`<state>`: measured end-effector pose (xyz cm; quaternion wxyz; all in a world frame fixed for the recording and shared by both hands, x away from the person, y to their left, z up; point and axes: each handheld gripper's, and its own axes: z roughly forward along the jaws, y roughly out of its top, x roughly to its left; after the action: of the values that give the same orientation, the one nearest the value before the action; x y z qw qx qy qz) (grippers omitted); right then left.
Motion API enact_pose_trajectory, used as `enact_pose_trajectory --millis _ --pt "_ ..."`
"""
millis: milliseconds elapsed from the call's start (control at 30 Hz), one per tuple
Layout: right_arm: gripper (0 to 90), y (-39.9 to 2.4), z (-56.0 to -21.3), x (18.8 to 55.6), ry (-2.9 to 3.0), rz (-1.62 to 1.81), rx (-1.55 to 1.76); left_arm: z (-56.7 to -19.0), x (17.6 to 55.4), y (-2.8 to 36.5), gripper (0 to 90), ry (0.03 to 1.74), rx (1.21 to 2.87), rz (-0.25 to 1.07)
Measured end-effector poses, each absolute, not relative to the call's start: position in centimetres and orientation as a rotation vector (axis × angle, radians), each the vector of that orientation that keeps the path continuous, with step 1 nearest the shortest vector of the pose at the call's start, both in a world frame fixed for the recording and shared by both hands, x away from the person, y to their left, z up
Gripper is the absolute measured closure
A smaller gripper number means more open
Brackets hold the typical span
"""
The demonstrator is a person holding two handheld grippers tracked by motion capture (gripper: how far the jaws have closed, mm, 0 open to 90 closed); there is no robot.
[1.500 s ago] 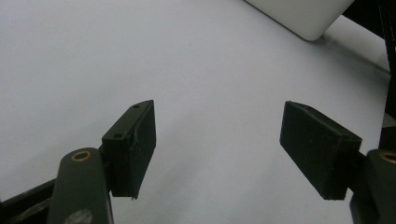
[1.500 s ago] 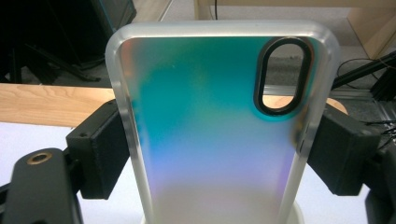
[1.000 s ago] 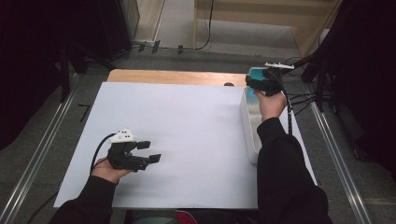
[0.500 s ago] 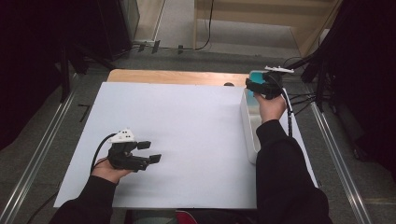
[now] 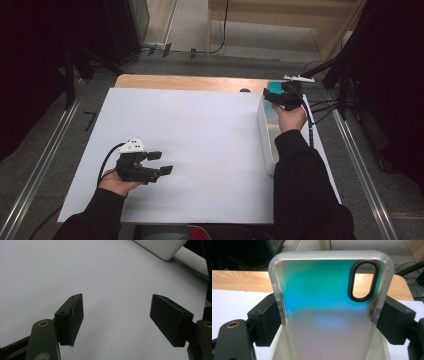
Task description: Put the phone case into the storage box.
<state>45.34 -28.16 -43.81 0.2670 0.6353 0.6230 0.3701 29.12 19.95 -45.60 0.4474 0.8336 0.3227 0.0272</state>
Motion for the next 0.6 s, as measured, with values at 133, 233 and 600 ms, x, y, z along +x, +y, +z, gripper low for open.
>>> enact_pose_trajectory --millis 133,233,600 --pt "14.6 -28.2 -44.17 45.27 1.686 0.998 1.723 -45.64 29.13 19.93 26.8 0.8 2.063 0.065" --pt "14.6 -28.19 -44.15 45.24 1.688 0.999 1.725 -45.64 29.14 19.93 26.8 0.799 2.066 0.065" --pt "14.0 -28.05 -44.39 45.28 1.718 0.979 1.764 -45.59 29.14 19.97 26.8 0.799 2.061 0.069"
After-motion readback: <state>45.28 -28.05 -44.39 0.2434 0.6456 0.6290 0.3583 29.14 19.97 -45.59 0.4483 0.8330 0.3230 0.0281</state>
